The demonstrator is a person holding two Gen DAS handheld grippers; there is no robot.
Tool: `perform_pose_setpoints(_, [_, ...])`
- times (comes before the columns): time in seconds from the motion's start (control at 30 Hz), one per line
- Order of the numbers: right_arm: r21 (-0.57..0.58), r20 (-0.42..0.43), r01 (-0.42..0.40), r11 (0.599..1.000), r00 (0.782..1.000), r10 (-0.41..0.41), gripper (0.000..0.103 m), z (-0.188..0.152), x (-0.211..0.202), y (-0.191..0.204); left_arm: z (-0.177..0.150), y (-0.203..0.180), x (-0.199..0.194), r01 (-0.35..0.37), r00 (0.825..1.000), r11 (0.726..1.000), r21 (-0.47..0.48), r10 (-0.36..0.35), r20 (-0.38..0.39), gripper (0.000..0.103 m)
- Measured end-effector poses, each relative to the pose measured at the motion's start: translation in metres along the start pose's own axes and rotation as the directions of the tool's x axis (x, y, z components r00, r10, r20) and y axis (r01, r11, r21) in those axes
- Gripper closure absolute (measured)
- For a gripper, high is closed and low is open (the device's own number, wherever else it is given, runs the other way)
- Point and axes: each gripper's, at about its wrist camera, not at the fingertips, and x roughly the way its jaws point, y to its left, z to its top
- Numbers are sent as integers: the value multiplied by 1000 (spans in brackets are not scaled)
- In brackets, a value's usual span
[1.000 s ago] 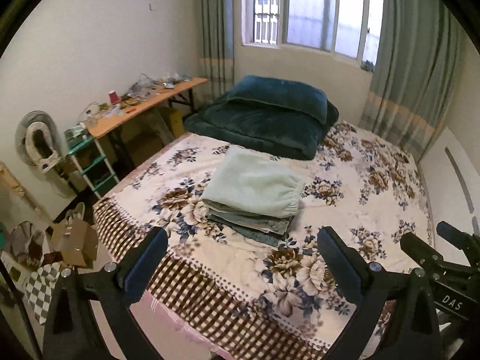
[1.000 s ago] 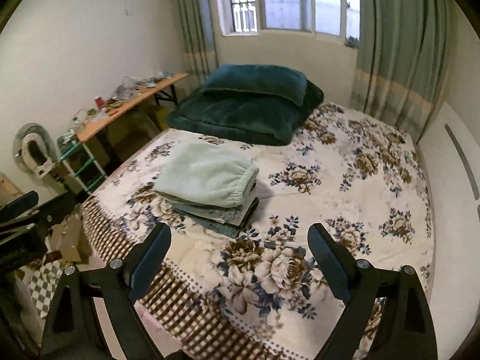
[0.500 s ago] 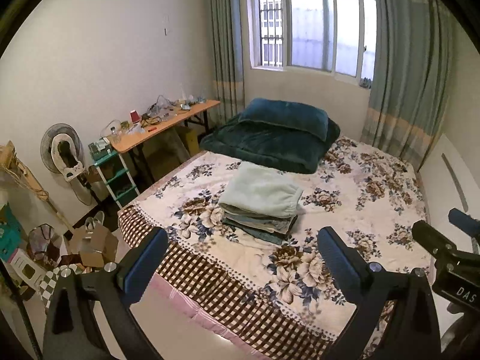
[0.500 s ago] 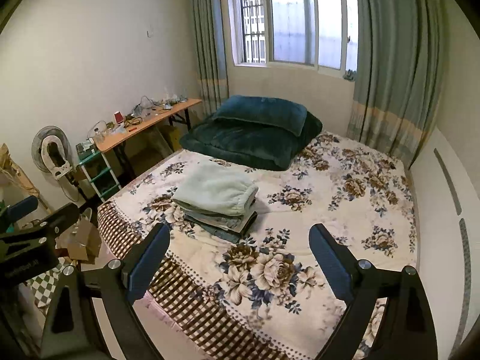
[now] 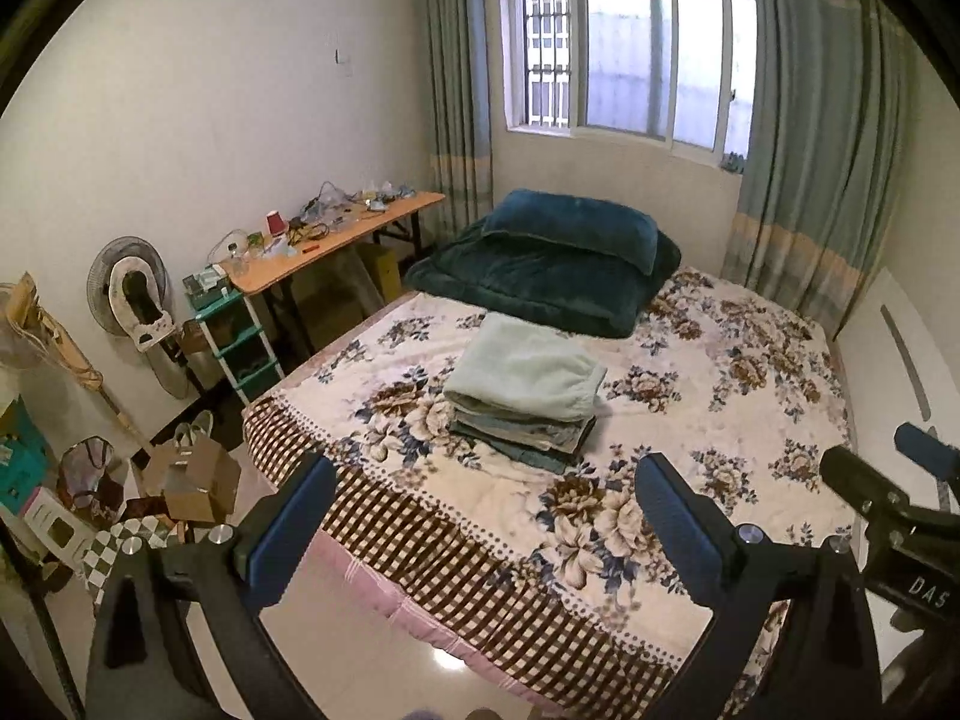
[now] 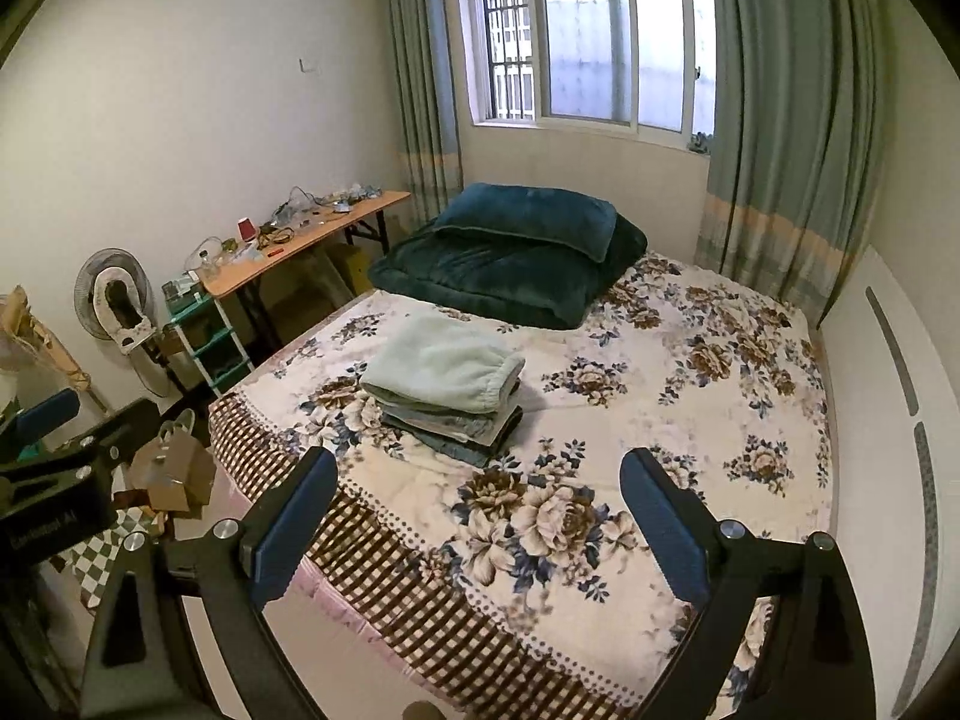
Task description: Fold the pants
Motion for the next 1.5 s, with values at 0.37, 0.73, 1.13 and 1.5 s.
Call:
perform_pose_setpoints(0.37, [18, -24, 33, 999, 999, -33, 6, 43, 43, -10, 25, -1, 39, -19, 997, 1000, -7, 19, -70, 1])
perform_pose_setpoints(0.73, [-3, -31, 50, 999, 998, -50, 5, 70, 63, -9, 44, -1, 44, -37, 997, 999, -21, 36, -75, 1])
perform_pose_setpoints(1.13, [0, -41, 24, 1000, 999, -24, 4, 76, 72, -12, 52, 0, 43, -43, 997, 999, -19, 42, -67, 1])
perform_pose_setpoints(1.5, [13, -36, 28, 1000, 999, -27, 4, 62, 67, -14, 59, 4, 38, -49, 997, 999, -18, 48, -53, 1])
